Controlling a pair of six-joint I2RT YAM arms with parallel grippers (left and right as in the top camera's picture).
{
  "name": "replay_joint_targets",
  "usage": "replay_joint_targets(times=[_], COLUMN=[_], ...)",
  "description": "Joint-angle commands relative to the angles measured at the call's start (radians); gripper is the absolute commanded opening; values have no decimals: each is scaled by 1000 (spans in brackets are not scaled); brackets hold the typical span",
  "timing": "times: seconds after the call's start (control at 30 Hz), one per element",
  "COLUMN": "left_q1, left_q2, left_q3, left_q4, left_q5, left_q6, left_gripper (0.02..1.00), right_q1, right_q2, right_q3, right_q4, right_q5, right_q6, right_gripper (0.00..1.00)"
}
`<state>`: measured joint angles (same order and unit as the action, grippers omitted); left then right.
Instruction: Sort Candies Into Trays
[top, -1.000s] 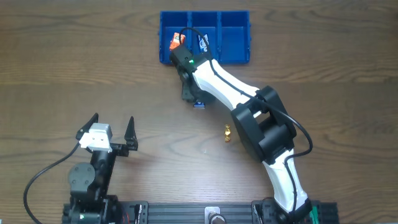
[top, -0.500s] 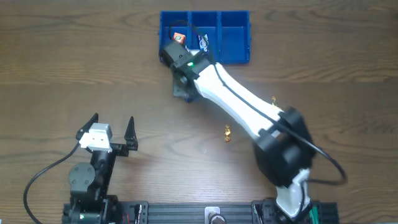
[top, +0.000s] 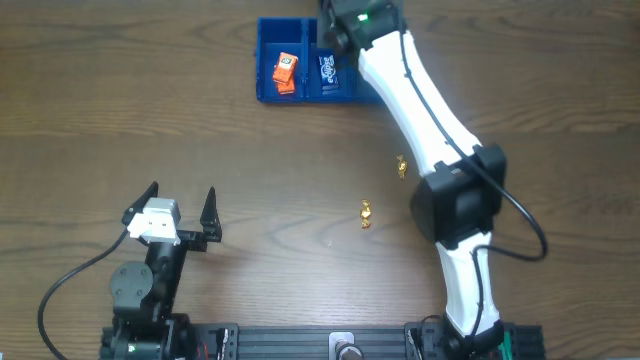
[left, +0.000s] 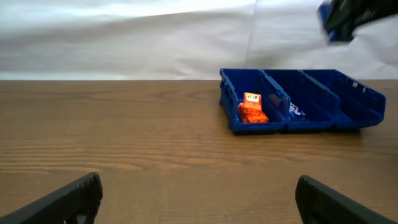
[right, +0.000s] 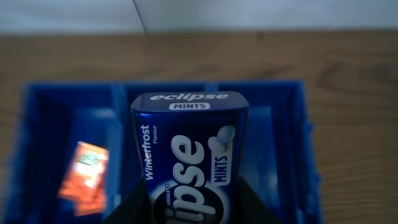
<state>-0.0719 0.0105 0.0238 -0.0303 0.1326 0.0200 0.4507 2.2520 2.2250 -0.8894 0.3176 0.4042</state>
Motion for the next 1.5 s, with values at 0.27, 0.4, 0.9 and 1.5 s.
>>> replay_joint_targets(times=[0.27, 0.4, 0.9, 1.5], left_q1=[6, 6, 6, 6], left_q2=[-6, -6, -6, -6], left_q3=[-19, -19, -19, -19], left_q4=[-34, -34, -34, -34], left_q5=[21, 21, 21, 21], left_q6=[3, 3, 3, 3], left_gripper=[998, 998, 996, 998], right_q1=[5, 18, 35, 179], right_q2=[108, 108, -141, -709], right_q3=[8, 8, 66, -1096], right_q4=[37, 36, -197, -107], right_q5=[-30, -31, -30, -290], right_q6=[-43, -43, -68, 172], right_gripper=[102, 323, 943, 956])
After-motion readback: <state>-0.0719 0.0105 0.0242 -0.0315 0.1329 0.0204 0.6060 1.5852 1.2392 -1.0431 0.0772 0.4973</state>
